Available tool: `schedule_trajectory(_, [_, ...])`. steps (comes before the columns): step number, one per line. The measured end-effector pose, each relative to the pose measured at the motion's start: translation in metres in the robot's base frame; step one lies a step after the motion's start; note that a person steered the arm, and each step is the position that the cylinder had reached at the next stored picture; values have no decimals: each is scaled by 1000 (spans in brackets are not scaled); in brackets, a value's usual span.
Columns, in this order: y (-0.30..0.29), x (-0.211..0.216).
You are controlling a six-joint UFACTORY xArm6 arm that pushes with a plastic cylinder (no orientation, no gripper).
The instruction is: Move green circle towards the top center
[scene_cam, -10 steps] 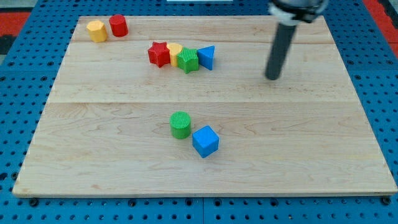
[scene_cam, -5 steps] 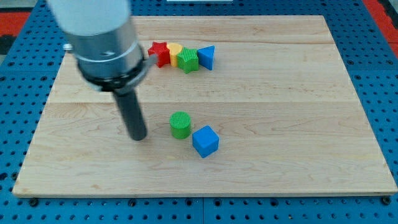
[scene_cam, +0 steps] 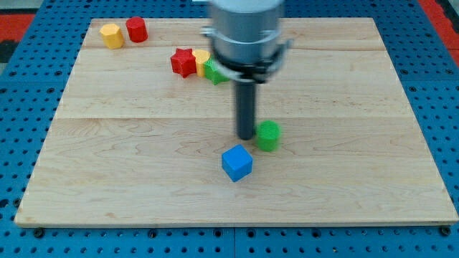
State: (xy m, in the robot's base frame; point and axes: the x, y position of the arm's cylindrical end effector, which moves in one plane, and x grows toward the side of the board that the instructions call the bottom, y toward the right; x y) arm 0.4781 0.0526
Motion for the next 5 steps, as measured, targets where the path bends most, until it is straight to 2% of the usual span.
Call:
schedule_trajectory(1, [51,1])
schedule_trajectory(3, [59,66])
schedule_trajectory(4, [78,48])
schedule_trajectory(5, [75,-12])
